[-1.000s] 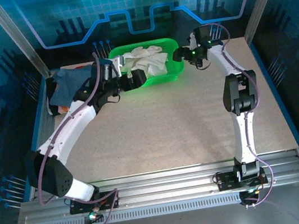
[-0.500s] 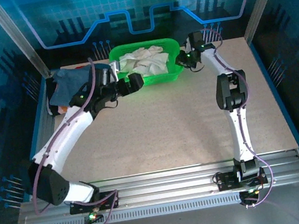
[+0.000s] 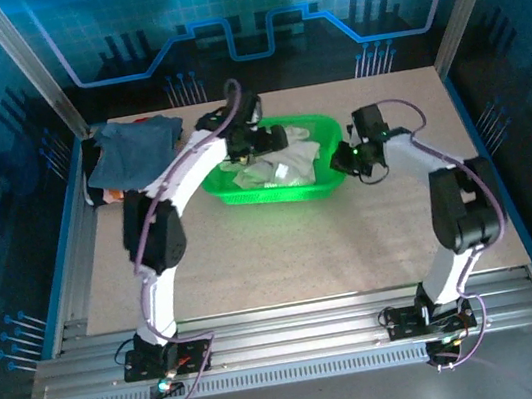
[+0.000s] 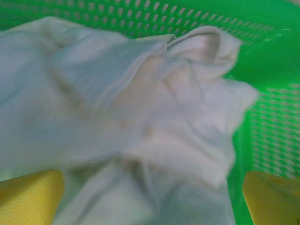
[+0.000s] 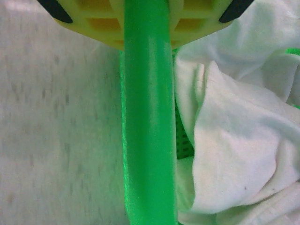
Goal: Fold and stack the t-shirts
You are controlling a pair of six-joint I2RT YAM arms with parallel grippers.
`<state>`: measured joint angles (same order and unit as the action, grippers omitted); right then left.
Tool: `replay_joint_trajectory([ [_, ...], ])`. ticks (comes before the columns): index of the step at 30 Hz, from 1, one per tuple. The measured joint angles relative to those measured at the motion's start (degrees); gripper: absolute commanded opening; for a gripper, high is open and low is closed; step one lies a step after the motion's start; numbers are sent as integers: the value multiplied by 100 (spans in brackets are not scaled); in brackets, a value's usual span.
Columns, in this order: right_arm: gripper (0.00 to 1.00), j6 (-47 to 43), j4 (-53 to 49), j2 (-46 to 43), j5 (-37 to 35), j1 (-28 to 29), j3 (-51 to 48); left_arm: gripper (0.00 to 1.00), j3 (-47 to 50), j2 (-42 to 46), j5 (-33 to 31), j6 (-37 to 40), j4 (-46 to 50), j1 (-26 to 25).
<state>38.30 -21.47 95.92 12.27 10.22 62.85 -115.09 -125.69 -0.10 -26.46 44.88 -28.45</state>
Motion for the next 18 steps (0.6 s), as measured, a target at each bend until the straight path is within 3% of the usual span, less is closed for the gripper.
replay_joint_trajectory([
  [5,0,216,223,-920,-127,334,-1032,99,-306,-874,-87,0,535,-455],
  [7,0,264,302,-1110,-166,356,-1259,94,-400,-1130,-166,-2,675,-603],
  [8,0,264,313,-1174,-203,358,-1335,81,-457,-1222,-254,-2,743,-664],
  [11,0,269,317,-1257,-262,361,-1401,18,-599,-1261,-313,44,874,-730],
  [12,0,291,315,-1272,-264,358,-1401,6,-634,-1266,-302,46,907,-730],
  [13,0,334,313,-1276,-260,348,-1401,0,-662,-1272,-264,48,929,-721],
  [18,0,496,350,-1276,-98,42,-1399,0,-656,-1056,120,-57,802,-529],
])
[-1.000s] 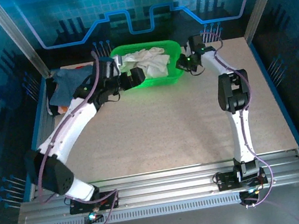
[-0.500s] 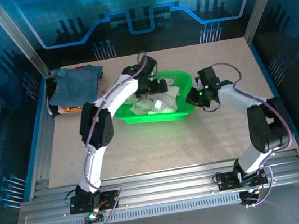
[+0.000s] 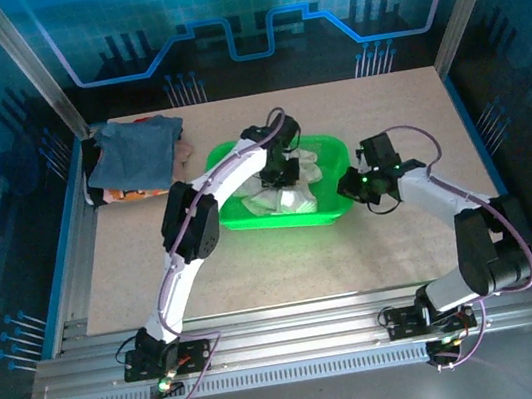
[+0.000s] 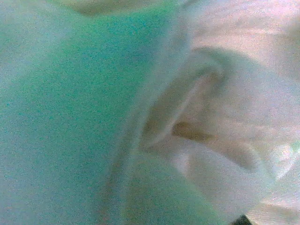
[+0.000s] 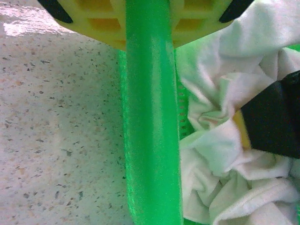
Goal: Fold and stack the t-shirts
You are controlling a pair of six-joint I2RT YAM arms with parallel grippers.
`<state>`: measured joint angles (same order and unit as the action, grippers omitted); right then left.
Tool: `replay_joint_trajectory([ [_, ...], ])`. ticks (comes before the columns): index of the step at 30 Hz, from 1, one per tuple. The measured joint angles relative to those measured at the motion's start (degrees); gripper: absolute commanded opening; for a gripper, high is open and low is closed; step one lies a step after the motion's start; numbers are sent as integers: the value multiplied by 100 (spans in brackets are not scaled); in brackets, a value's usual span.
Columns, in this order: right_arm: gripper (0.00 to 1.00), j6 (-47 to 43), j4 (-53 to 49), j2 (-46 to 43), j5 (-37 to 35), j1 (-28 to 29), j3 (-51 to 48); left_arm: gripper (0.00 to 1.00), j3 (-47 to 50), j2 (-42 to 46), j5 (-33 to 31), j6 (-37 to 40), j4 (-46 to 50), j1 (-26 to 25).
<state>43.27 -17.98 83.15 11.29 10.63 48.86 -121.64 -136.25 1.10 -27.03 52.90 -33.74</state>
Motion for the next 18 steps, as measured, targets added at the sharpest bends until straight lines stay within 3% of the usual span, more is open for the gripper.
replay_joint_trajectory([
  [6,0,710,94,7,-232,-1029,37,0,-452,1174,208,-216,-120,407],
  [11,0,1709,409,103,-820,-1843,31,0,-1233,2841,269,-313,-433,468],
  [15,0,2396,669,404,-1222,-2140,188,0,-1296,4105,466,-376,-638,420],
  [18,0,2896,717,737,-1545,-2243,544,0,-754,4817,553,-420,-787,389],
])
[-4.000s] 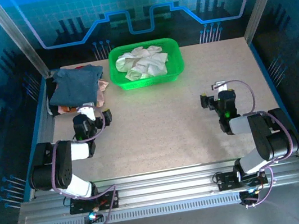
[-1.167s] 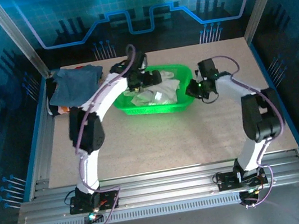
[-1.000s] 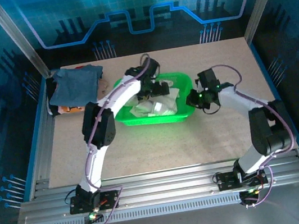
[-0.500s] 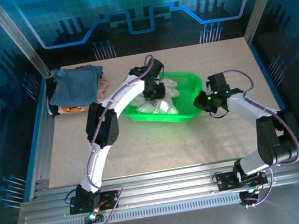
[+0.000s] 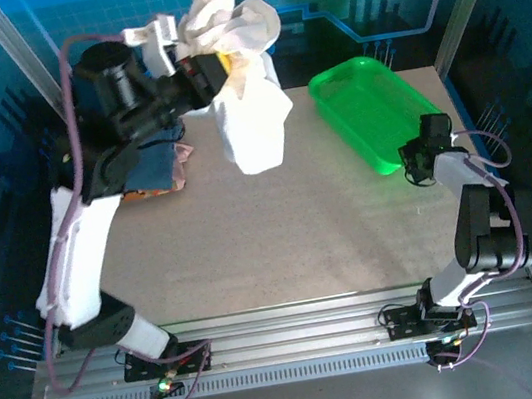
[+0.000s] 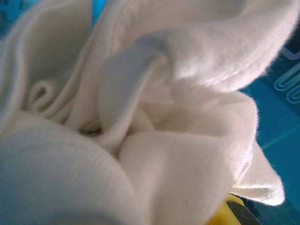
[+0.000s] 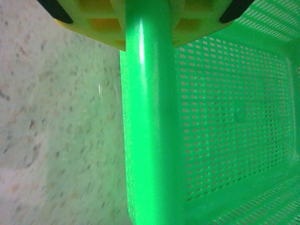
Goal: Fold and stack the t-shirts
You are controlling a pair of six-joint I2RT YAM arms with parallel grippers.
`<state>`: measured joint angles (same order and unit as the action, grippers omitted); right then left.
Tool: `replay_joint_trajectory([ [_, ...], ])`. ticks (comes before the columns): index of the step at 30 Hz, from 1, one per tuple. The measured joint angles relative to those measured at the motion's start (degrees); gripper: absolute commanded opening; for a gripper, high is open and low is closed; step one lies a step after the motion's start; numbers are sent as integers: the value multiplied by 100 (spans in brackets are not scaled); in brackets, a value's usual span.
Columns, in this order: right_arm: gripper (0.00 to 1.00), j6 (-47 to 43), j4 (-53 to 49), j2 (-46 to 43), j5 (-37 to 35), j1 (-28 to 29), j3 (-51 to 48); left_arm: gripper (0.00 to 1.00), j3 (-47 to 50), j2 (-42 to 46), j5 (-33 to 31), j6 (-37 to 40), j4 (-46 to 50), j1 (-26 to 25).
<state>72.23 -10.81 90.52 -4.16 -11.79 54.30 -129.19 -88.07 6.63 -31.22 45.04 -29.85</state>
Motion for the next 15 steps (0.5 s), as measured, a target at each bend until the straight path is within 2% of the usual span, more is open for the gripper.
replay_joint_trajectory([
  [4,0,675,52,306,-404,-83,262,0,1261,435,70,-46,-55,-4],
  [9,0,1235,-280,610,-883,-109,758,0,3023,326,149,-284,-131,-4],
  [13,0,1421,-721,767,-1211,-129,1069,0,3930,247,317,-481,-203,-4],
  [14,2,1436,-813,807,-1263,-142,1128,0,4083,249,376,-538,-284,-4],
  [15,8,1438,-881,852,-1311,-157,1189,0,4236,251,428,-612,-411,-4],
])
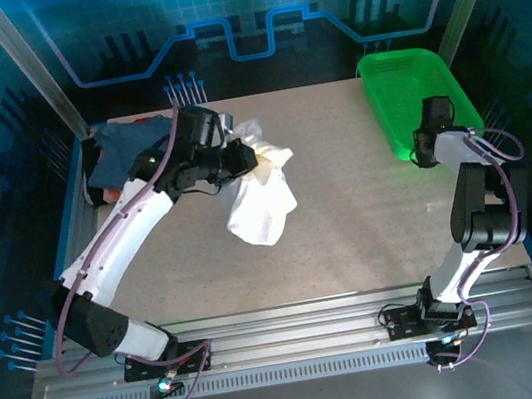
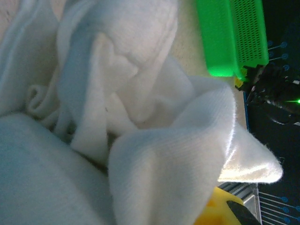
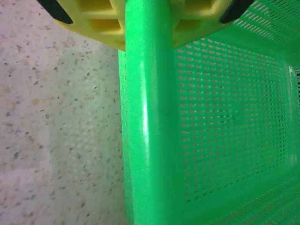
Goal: Fold and stack the t-shirts
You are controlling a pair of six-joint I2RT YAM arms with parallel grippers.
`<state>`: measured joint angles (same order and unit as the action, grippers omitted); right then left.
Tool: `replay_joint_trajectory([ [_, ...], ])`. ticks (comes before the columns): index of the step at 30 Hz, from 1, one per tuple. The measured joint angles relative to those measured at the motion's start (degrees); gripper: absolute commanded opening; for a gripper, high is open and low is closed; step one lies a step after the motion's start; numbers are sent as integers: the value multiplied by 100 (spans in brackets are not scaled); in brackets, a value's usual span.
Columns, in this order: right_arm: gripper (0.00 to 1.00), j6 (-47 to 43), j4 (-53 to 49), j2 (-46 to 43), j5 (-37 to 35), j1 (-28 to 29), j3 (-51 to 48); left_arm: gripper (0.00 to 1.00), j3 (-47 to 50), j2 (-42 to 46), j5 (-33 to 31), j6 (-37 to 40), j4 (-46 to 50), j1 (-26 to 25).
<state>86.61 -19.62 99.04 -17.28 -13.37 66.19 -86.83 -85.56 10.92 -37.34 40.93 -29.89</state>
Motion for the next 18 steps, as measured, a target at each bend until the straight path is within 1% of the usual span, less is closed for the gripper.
replay_joint_trajectory([
  [1,22,-4,-85,63,-39,-22,87,0,155,-7,70,-59,-140,0],
  [3,62,-44,-219,212,-24,-72,267,1,345,-94,219,-184,-352,0],
  [4,76,-111,-273,289,22,-107,323,28,409,-210,328,-247,-496,0],
  [5,84,-199,-334,339,83,-144,348,51,461,-341,420,-291,-651,0],
  [6,88,-332,-417,382,136,-181,361,64,505,-516,525,-339,-804,11],
  [7,98,-468,-494,391,181,-210,363,76,533,-688,616,-378,-940,17],
  [8,100,-669,-575,387,251,-221,363,96,568,-898,715,-442,-1075,44],
  [9,100,-892,-614,358,310,-223,363,99,625,-1051,791,-501,-1207,83],
  [11,100,-1353,-678,240,494,-201,361,99,789,-1182,872,-638,-1375,225],
  [14,100,-2048,-732,-221,822,-149,278,99,824,-1110,914,-671,-1425,525],
  [18,100,-2962,-879,-1329,1235,59,-15,99,901,-514,890,-643,-1386,973],
])
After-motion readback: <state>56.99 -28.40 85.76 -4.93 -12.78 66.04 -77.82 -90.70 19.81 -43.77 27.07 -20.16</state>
